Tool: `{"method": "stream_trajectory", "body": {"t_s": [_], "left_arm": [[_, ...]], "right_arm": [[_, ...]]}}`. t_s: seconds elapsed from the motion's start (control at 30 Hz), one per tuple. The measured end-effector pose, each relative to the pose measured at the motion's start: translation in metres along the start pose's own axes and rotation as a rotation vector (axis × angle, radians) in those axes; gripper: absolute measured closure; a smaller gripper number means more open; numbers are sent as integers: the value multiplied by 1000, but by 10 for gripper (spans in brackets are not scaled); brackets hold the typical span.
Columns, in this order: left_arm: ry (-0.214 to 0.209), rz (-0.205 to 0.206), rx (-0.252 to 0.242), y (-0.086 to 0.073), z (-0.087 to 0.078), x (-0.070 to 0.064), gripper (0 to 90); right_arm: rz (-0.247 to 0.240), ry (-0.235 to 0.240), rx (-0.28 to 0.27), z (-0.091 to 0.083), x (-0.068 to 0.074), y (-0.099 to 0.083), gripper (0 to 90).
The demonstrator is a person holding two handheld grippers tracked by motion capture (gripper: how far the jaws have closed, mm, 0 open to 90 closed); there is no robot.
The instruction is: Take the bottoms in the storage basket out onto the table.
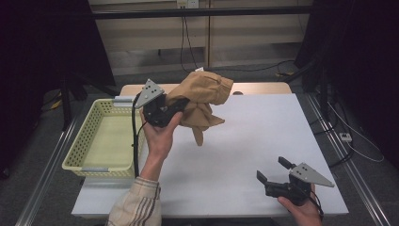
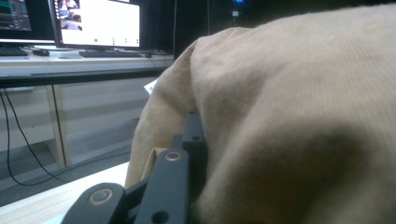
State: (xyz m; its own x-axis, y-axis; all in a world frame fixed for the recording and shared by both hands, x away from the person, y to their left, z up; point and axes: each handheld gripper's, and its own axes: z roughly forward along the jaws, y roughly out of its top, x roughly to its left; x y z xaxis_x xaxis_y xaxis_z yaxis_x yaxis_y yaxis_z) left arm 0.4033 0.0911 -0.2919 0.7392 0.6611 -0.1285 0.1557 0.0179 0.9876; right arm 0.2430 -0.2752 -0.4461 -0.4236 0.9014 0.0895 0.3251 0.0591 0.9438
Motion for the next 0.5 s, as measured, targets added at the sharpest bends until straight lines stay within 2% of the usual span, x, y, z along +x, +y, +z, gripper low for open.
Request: {"method": "stream_trajectory", "body": {"t_s": [0.5], "left_arm": [[-17, -12, 39, -13, 24, -4, 770]], "right_arm": [[-2, 3, 1, -1, 0, 0, 48]]}}
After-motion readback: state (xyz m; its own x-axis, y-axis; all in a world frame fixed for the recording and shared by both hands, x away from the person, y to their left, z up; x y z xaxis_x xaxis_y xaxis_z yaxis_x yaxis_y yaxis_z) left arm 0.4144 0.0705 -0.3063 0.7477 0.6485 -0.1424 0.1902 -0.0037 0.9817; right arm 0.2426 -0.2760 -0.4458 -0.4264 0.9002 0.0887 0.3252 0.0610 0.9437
